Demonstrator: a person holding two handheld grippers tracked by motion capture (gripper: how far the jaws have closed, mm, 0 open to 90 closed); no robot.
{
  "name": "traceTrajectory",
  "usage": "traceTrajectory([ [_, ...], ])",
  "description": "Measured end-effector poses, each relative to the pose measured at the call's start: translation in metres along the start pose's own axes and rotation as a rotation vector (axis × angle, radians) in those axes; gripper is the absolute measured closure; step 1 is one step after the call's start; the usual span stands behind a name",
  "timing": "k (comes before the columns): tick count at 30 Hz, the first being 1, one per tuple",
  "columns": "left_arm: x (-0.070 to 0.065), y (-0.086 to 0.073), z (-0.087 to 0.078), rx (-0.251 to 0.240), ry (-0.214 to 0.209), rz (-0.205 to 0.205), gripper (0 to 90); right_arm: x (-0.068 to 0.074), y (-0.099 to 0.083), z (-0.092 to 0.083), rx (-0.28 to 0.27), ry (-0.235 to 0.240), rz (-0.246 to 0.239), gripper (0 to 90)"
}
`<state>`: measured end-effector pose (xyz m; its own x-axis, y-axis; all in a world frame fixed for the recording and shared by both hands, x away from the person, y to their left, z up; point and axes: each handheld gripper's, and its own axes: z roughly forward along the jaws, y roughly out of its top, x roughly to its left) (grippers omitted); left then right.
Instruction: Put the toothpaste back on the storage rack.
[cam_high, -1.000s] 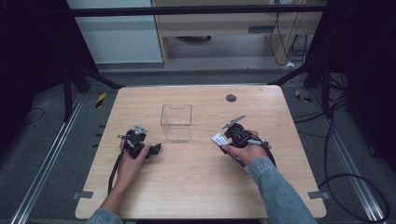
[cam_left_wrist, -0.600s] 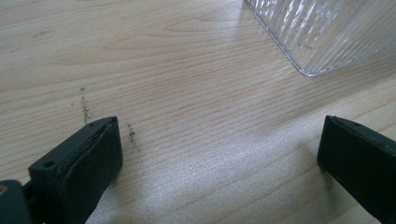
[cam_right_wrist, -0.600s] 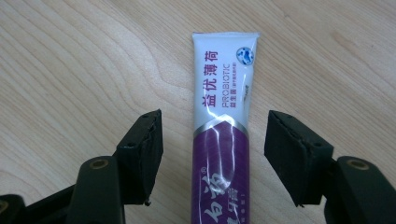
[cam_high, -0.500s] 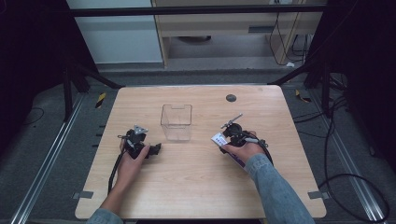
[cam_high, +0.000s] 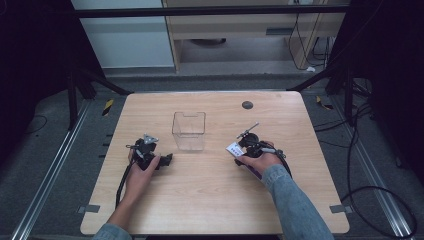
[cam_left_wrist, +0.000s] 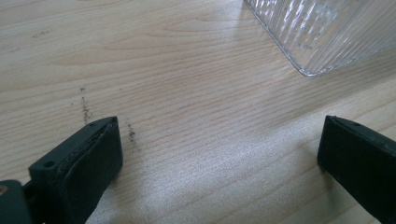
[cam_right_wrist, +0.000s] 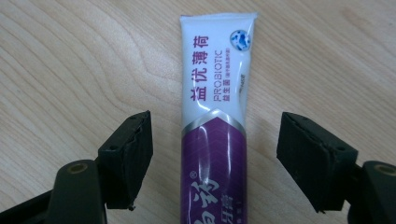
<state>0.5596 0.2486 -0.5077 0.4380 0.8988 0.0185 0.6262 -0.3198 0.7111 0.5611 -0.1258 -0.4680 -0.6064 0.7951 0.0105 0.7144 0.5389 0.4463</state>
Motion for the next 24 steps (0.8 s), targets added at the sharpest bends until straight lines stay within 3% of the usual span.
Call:
traceTrajectory([
  [16,0.000,0.000,0.000,0.000,0.000,-0.001,0.0,-0.004,0.005,0.011,0.036,0.017,-0.001,35.5],
  [24,0.000,0.000,0.000,0.000,0.000,0.000,0.0,-0.004,0.014,0.013,0.067,-0.005,-0.023,44.0],
])
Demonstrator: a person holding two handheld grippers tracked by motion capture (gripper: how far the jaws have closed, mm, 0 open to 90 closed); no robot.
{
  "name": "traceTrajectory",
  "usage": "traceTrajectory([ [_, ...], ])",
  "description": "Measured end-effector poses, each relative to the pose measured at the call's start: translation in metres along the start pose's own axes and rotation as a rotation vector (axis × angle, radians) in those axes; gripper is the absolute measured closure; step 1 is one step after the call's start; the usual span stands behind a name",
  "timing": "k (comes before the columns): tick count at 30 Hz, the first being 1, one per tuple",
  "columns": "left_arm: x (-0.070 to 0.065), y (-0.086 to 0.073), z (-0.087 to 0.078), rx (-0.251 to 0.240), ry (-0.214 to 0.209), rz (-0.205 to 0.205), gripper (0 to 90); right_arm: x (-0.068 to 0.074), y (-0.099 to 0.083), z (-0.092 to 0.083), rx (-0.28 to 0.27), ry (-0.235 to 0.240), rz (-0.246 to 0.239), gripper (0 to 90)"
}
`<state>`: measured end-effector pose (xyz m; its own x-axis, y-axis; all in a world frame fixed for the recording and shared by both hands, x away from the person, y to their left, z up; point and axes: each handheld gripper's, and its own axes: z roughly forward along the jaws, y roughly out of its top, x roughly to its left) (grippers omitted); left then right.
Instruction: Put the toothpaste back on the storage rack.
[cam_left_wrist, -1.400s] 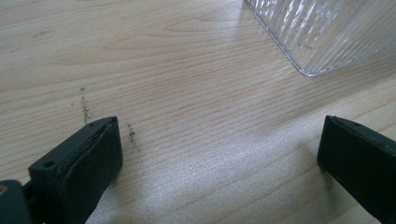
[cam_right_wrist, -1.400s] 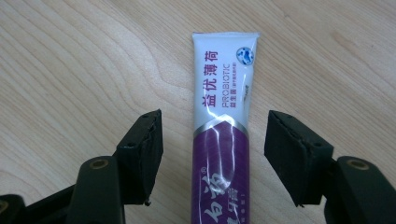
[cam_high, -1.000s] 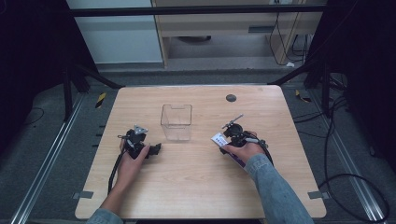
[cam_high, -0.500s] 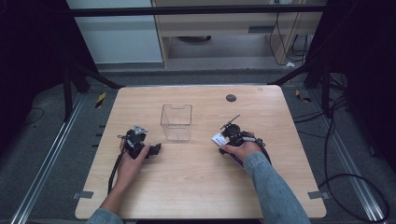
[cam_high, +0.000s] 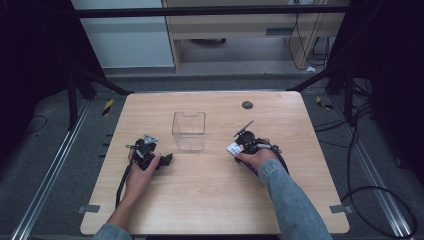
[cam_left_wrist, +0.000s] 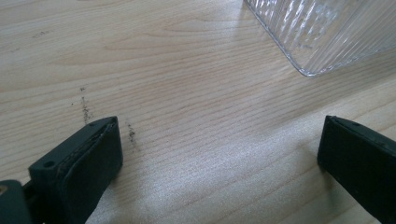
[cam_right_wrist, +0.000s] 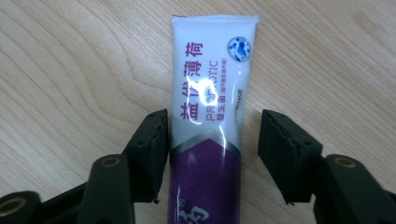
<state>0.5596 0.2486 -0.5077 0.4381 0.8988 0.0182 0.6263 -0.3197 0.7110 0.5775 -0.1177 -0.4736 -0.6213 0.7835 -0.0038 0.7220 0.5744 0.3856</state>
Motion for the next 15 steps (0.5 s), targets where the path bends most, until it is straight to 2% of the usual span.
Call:
traceTrajectory([
  [4,0.0000,0.0000,0.0000,0.000,0.000,0.000,0.0,0.0007,0.0009,-0.0005,0.010,0.000,-0.001,45.9],
  [9,0.0000,0.0000,0.0000,0.000,0.000,0.000,0.0,0.0030,0.0008,-0.0012,0.005,0.001,-0.007,53.2],
  [15,0.0002,0.0001,0.0000,0.001,0.000,0.002,0.0,0.0053,0.0000,-0.0020,0.010,-0.005,0.008,54.6],
])
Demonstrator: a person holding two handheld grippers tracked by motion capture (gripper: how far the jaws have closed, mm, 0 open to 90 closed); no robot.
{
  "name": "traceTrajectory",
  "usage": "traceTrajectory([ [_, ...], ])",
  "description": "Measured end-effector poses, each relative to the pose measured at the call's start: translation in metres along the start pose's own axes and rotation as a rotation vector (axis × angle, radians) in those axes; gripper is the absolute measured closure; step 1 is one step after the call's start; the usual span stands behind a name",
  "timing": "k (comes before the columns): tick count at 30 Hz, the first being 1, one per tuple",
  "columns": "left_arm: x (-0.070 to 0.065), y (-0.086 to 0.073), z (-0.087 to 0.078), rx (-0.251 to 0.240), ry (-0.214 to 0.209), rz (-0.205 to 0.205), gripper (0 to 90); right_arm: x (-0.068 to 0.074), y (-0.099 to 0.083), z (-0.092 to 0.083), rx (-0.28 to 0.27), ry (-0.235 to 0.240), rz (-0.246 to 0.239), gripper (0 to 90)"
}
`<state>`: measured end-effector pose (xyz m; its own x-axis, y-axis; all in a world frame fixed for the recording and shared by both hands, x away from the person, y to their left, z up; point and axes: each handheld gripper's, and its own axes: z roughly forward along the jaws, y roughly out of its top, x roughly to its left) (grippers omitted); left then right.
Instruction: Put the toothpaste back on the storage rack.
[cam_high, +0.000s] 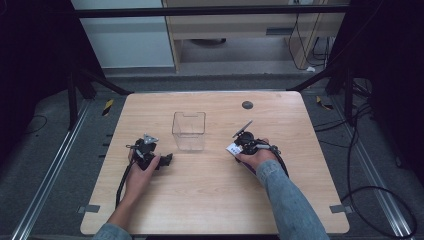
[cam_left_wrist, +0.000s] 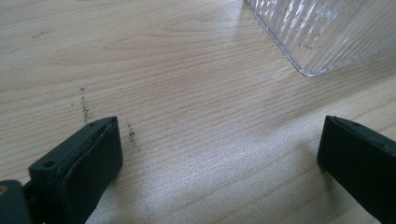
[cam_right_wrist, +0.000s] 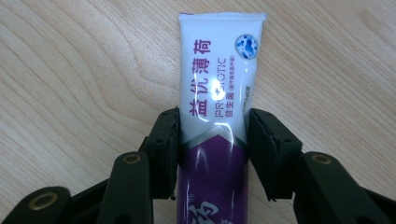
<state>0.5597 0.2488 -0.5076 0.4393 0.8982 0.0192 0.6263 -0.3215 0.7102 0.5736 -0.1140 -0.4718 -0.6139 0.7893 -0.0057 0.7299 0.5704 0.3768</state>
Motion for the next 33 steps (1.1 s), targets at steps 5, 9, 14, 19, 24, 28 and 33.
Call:
traceTrajectory([
  [5,0.0000,0.0001,0.0001,0.000,0.000,0.000,0.0,-0.0004,-0.0006,0.0000,-0.004,-0.001,-0.004,55.0],
  [9,0.0000,0.0001,0.0002,-0.001,0.000,-0.001,0.0,-0.0006,-0.0014,-0.0003,-0.010,0.000,-0.004,55.8],
  [14,0.0000,0.0001,0.0002,-0.002,0.000,-0.001,0.0,0.0002,-0.0019,-0.0006,-0.011,-0.001,0.003,56.7],
  [19,0.0000,0.0001,0.0002,-0.001,0.000,-0.001,0.0,-0.0001,-0.0028,-0.0006,-0.020,-0.006,0.005,58.2],
  [24,0.0000,0.0001,0.0002,-0.002,0.000,-0.001,0.0,-0.0009,-0.0032,-0.0011,-0.023,-0.004,0.001,61.1],
  [28,0.0000,0.0001,0.0002,-0.001,0.000,-0.001,0.0,-0.0016,-0.0031,-0.0017,-0.023,0.004,0.010,63.7],
  [33,0.0000,0.0001,0.0002,-0.002,0.000,-0.001,0.0,-0.0004,-0.0018,-0.0021,-0.014,-0.002,0.000,66.1],
])
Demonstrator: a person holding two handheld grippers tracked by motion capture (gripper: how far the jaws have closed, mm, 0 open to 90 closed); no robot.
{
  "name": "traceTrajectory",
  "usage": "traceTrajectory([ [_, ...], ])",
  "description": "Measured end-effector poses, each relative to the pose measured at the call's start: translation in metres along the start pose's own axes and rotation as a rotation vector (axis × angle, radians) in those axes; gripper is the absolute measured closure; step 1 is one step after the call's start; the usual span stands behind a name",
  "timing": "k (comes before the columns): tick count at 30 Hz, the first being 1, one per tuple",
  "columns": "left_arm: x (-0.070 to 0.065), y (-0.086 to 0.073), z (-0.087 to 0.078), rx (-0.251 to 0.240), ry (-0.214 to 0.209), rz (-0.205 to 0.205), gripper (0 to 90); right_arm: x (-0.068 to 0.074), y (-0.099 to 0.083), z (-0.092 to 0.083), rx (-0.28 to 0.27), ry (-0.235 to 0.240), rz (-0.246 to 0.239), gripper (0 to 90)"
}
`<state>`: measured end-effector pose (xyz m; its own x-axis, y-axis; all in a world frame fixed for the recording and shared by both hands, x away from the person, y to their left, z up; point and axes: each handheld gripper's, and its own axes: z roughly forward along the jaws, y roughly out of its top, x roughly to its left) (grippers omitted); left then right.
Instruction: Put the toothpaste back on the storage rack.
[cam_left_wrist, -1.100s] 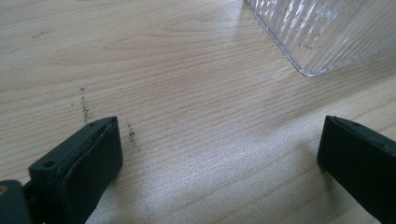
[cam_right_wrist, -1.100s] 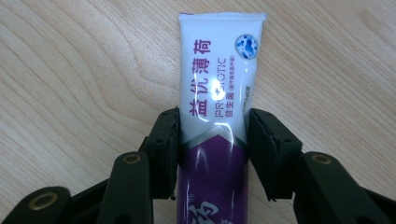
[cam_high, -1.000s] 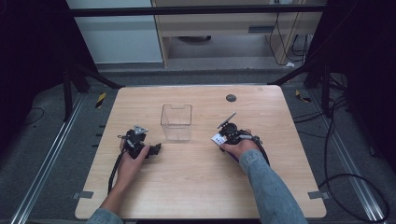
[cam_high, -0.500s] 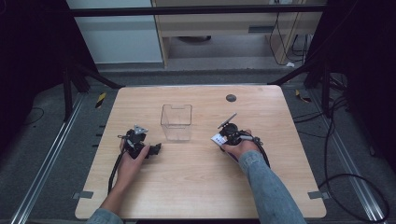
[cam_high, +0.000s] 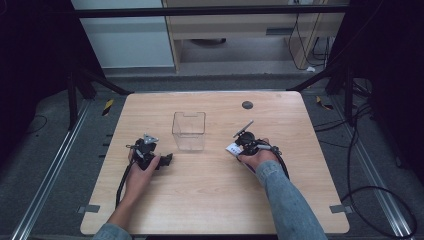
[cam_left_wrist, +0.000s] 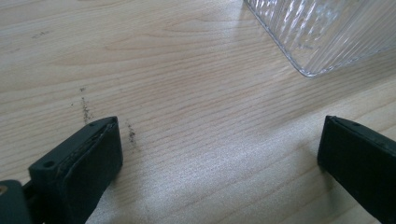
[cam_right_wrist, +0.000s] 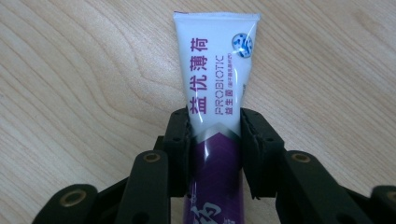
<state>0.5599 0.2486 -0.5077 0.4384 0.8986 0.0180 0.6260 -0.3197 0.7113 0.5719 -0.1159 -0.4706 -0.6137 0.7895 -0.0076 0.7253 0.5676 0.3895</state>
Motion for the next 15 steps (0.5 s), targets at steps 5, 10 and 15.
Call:
traceTrajectory([
  [5,0.0000,0.0000,0.0000,0.000,-0.001,0.000,0.0,0.0026,0.0003,-0.0020,-0.003,0.003,-0.018,71.6],
  [10,0.0001,0.0000,0.0000,0.000,-0.001,0.001,0.0,0.0035,0.0002,-0.0044,-0.017,-0.010,-0.030,76.0],
  [15,0.0001,0.0000,0.0000,0.000,-0.001,0.000,0.0,0.0034,-0.0003,-0.0074,-0.037,-0.015,-0.018,78.1],
])
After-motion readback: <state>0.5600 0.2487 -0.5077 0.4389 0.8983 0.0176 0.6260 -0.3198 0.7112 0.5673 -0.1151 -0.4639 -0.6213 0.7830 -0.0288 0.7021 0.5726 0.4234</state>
